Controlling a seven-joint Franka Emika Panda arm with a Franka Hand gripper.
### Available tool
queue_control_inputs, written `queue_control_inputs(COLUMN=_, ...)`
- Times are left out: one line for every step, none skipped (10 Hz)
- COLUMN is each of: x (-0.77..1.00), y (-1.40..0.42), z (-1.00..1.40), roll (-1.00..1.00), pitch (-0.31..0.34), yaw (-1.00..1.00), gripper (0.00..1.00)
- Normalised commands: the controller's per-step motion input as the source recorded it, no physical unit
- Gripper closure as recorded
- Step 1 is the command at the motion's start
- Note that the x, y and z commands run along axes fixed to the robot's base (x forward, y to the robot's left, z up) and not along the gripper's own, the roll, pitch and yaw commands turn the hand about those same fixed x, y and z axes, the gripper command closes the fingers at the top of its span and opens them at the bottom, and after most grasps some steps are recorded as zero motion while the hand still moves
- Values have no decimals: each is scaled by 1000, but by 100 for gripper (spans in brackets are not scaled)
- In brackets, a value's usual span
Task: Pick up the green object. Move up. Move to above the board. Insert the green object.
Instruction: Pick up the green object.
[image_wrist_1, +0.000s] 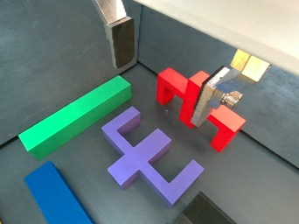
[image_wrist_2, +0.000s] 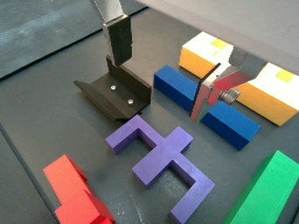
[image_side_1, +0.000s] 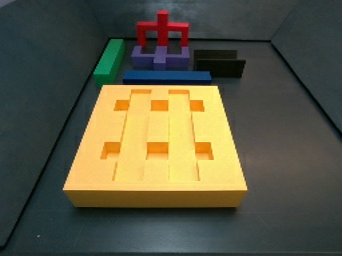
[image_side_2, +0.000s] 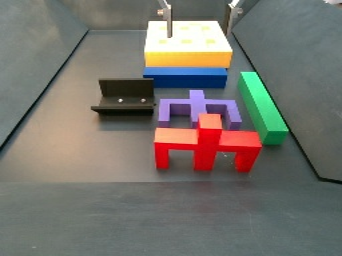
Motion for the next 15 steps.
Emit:
queue_control_inputs(x=9, y=0, z=-6, roll=-4, pitch=0, yaw=0, gripper=0)
queue_control_inputs(x=-23, y=0, z=0, roll=-4, pitch=-33, yaw=0, gripper=0)
queue_control_inputs(x=-391, y=-206, z=-106, roll=-10, pitch=-186, yaw=11, gripper=0)
queue_control_inputs(x=-551, y=-634, z=-397, roll=0, pitch=-254, yaw=83, gripper=0)
queue_control_inputs(x=-806, y=-483, z=-763, roll=0, pitch=-204, yaw=77, gripper=0)
queue_control_inputs(x=-946, y=-280, z=-754, roll=-9, pitch=-187, yaw=49, gripper=0)
queue_control_inputs(x=-1000, y=-40, z=-709, roll=0, pitch=-219, yaw=0, gripper=0)
queue_control_inputs(x=-1000, y=91, z=-549, roll=0, pitch=-251, yaw=-23, gripper=0)
queue_control_inputs(x=-1000, y=174, z=-389, roll=0, pitch=-220, yaw=-111, gripper=0)
queue_control_inputs(x=-1000, y=174, z=-351, roll=0, pitch=-219, yaw=-123, gripper=0)
queue_control_inputs(x=-840, y=94, z=-331, roll=47, pitch=-156, yaw=-163, gripper=0)
queue_control_inputs(x=-591, y=0, z=-400, roll=11, pitch=-136, yaw=-51, gripper=0)
queue_control_inputs(x=-374, y=-40, z=-374, roll=21, pitch=-103, yaw=0, gripper=0)
queue_control_inputs(x=-411, y=-20, z=-397, roll=74, pitch=-37, yaw=0, gripper=0)
queue_control_inputs(x=-226, y=0, z=-317, roll=99, pitch=0, yaw=0, gripper=0)
